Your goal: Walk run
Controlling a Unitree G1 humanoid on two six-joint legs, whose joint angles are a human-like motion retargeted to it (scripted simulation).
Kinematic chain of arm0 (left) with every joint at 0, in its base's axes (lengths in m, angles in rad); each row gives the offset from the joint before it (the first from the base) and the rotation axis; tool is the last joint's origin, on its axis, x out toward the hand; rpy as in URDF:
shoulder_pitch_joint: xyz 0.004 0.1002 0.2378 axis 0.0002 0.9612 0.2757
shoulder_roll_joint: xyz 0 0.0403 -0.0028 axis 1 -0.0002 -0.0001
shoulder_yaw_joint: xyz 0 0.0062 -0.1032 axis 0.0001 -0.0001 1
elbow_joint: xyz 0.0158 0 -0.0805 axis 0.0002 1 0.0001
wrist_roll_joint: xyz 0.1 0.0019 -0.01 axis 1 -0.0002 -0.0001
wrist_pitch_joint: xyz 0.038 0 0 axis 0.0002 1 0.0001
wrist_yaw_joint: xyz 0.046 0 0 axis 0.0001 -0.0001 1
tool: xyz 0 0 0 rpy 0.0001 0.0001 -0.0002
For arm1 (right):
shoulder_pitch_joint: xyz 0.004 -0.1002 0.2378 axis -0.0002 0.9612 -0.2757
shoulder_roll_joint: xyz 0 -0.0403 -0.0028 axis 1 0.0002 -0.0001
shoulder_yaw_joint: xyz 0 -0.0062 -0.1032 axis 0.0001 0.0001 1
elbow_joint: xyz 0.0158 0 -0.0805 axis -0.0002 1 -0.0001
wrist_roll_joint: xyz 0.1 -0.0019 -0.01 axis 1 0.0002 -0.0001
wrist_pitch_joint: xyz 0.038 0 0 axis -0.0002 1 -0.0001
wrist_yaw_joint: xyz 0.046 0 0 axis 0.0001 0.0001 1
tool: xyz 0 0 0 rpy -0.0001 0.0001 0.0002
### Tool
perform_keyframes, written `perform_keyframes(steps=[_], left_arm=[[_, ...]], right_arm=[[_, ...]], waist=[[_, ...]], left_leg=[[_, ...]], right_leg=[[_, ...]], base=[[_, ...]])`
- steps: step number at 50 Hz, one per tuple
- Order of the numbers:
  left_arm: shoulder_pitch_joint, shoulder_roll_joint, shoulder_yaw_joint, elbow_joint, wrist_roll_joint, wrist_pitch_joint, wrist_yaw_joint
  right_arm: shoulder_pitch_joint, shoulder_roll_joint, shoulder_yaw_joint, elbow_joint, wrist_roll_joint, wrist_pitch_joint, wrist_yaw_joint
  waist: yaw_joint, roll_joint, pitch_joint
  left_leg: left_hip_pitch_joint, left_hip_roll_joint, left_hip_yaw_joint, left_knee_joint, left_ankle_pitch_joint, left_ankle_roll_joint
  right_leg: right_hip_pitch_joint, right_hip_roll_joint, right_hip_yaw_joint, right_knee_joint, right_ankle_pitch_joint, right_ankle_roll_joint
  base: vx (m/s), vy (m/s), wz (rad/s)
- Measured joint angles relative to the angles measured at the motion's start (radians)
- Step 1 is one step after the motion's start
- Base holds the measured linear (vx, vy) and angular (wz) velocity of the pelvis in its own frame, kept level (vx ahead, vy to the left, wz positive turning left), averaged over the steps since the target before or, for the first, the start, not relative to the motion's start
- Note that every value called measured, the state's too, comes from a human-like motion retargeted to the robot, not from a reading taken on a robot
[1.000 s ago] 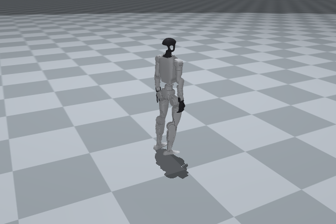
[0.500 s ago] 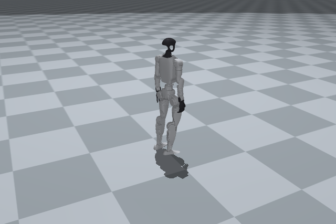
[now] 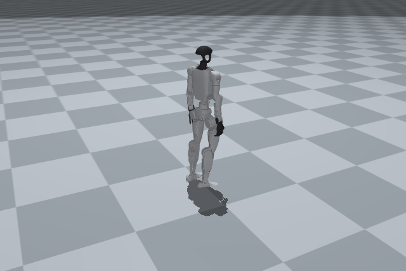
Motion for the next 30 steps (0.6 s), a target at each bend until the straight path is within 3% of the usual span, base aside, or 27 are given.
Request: perform_keyframes(steps=[30], left_arm=[[0.002,-0.002,0.000,-0.001,-0.002,0.001,-0.002]], right_arm=[[0.003,0.009,0.004,-0.001,0.001,-0.004,-0.002]], waist=[[0.001,-0.004,0.002]], left_leg=[[-0.004,-0.002,-0.003,0.007,-0.003,0.005]], right_leg=[[-0.003,-0.001,0.003,0.004,0.002,-0.004]], base=[[0.00,0.00,0.00]])
